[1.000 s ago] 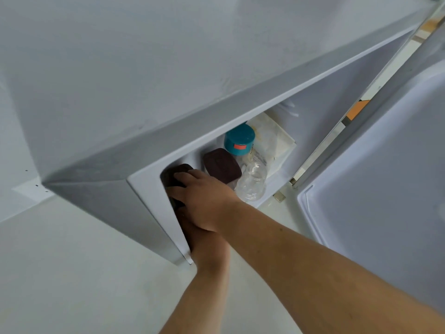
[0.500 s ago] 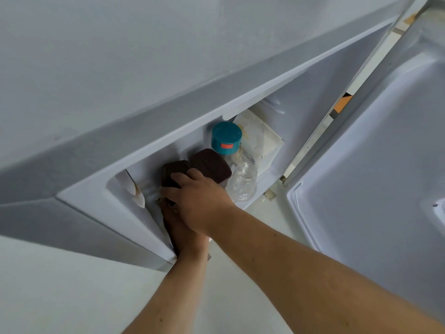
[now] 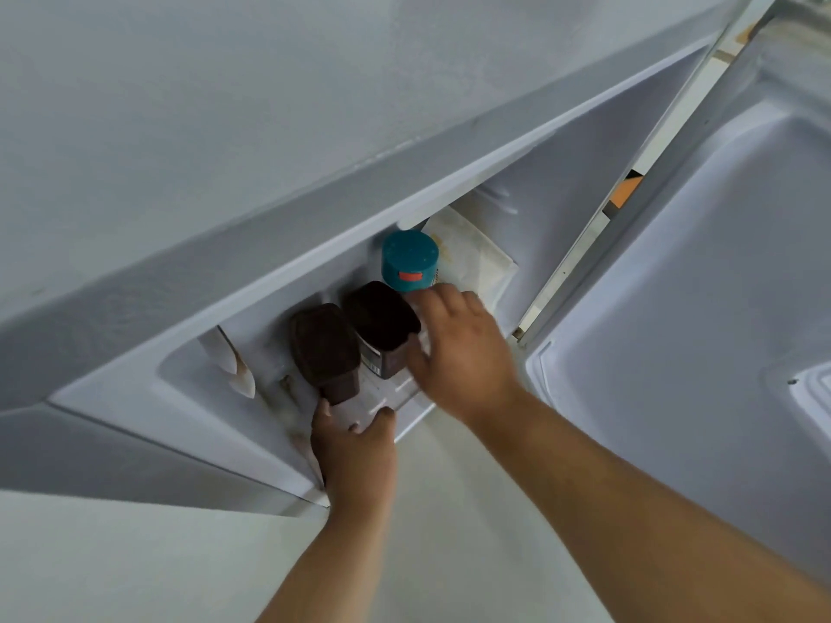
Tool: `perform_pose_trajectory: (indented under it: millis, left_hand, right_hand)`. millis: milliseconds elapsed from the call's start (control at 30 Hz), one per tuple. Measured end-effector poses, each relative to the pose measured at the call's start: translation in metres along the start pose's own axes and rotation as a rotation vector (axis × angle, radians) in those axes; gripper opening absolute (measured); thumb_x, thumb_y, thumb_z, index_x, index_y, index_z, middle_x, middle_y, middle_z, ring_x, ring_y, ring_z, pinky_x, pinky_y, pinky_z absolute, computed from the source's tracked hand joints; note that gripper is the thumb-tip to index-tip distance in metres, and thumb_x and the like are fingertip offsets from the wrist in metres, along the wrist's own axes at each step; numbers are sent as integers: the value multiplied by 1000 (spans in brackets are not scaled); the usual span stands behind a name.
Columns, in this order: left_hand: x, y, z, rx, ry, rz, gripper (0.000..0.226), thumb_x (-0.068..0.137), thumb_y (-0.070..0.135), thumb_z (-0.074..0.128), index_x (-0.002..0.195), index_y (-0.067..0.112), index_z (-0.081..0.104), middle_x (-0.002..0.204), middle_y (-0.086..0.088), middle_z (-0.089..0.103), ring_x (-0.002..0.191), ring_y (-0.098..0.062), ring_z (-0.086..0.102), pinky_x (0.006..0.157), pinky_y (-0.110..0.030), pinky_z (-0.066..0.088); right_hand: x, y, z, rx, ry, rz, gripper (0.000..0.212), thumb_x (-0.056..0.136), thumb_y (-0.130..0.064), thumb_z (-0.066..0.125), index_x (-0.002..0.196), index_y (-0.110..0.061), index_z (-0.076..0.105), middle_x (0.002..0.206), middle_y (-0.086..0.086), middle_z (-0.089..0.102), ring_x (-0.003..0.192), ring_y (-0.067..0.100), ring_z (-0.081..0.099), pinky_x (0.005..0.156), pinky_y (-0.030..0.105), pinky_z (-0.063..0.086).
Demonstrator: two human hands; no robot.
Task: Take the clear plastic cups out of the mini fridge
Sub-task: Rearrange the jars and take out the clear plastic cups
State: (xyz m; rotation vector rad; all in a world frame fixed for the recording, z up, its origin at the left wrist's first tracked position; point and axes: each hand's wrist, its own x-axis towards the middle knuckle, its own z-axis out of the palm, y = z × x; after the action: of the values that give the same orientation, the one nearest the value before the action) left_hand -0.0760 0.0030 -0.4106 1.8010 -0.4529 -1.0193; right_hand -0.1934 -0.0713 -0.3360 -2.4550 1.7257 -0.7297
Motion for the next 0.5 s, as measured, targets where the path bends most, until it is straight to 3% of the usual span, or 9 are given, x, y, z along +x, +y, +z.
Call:
perform_pose_trajectory:
  millis: [67,133,233,333,500]
  left_hand:
    - [-8,-3,-3,46,5,-30,69,83,22,75,145,23,47,119,17,56,97,-16,65,79,-31,59]
    - [-10,-2,-3,85,-82,-57,53,81,28,72,131,22,56,115,14,64,92,-17,68,84,-46,61]
    - [-7,7,2,301,-299,27,37,80,35,70,115,25,66,116,7,72,100,-15,67,92,-40,54]
    - [-5,16,11,518,-391,212,31,78,42,67,107,32,62,109,13,69,105,-17,66,96,-39,52]
    - [7,21,24,775,-435,470,45,86,39,71,128,29,60,125,3,65,112,-24,64,91,-35,52]
  right_hand:
    - [-1,18,-5,-63,-100,118,56,91,-33,69,142,-18,51,133,7,59,110,29,57,89,42,55]
    - [-2,31,-4,-96,-199,185,64,92,-44,68,148,-25,42,142,2,54,115,26,58,87,37,55]
    - [-2,44,2,-121,-300,181,68,92,-46,70,151,-30,39,144,-1,53,109,26,64,74,31,52]
    - [-5,51,8,-128,-336,154,65,95,-39,69,152,-31,38,144,-2,53,108,27,65,68,31,47]
    - [-16,54,4,-61,-202,143,61,94,-35,71,148,-29,43,135,-1,55,102,26,66,73,35,58]
